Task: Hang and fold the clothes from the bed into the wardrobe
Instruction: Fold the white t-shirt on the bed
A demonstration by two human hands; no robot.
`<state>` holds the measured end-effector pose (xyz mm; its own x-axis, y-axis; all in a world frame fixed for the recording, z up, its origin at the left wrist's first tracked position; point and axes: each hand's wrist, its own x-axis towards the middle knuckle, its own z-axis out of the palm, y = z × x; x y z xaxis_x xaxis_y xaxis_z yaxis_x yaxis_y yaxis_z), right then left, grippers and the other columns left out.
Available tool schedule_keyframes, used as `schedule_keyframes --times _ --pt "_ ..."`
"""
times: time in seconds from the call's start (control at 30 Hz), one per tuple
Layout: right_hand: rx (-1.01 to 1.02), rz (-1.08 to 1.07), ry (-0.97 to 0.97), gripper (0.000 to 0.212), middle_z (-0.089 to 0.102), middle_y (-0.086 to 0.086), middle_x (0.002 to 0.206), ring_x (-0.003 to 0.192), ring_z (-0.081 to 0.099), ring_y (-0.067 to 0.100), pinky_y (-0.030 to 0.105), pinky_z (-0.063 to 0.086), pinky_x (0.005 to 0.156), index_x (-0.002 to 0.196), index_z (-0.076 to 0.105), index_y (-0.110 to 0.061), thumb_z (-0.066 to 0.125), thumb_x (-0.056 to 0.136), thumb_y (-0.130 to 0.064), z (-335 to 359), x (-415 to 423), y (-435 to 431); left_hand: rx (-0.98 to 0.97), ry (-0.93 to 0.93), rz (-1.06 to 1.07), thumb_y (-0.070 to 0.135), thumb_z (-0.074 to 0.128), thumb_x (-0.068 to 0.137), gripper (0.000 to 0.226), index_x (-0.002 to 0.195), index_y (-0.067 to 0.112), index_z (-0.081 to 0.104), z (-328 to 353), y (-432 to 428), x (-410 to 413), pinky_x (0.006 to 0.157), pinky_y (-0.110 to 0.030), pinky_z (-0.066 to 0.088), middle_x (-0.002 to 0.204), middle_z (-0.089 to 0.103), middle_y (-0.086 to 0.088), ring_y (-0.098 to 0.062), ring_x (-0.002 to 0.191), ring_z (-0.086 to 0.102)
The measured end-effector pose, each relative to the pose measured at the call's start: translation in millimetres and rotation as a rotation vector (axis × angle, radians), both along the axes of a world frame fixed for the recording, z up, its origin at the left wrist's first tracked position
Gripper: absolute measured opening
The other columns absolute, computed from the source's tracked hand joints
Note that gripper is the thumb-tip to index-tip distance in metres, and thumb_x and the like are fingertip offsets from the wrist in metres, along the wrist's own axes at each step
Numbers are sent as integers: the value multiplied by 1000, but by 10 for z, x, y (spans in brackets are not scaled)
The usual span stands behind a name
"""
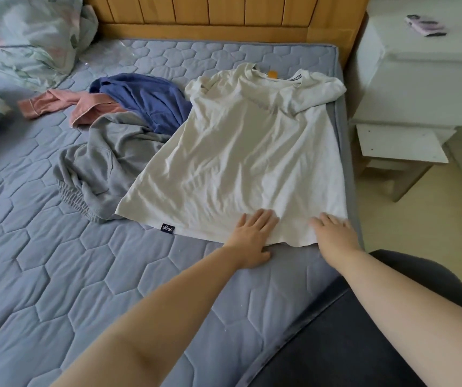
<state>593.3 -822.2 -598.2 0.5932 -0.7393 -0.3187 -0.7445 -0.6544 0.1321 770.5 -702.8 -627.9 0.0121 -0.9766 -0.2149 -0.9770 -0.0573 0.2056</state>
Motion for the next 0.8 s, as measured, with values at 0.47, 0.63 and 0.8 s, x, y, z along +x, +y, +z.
schedule_keyframes --times 0.47,0.63,0.8 --pt "-77 -156 -215 22 60 8 112 102 51 23 29 35 80 100 60 -9 43 87 -6 251 -336 -132 120 -111 -231 15 35 90 76 151 30 -8 -86 -112 -132 116 -47 -12 158 -19 2 -20 144 -23" --pt "208 -366 195 42 45 5 139 129 39 26 45 16 114 131 49 -16 36 91 -18 91 -400 -137 30 39 -433 38 36 98 60 152 26 15 -85 -143 -380 116 -40 -6 161 3 3 -17 147 -6" --pt "-10 -257 -190 62 7 11 160 146 10 29 50 7 118 152 9 -15 35 97 -23 59 -392 -251 -332 372 -51 20 40 96 41 133 9 55 27 -304 -439 111 -45 32 142 48 -12 -30 133 42"
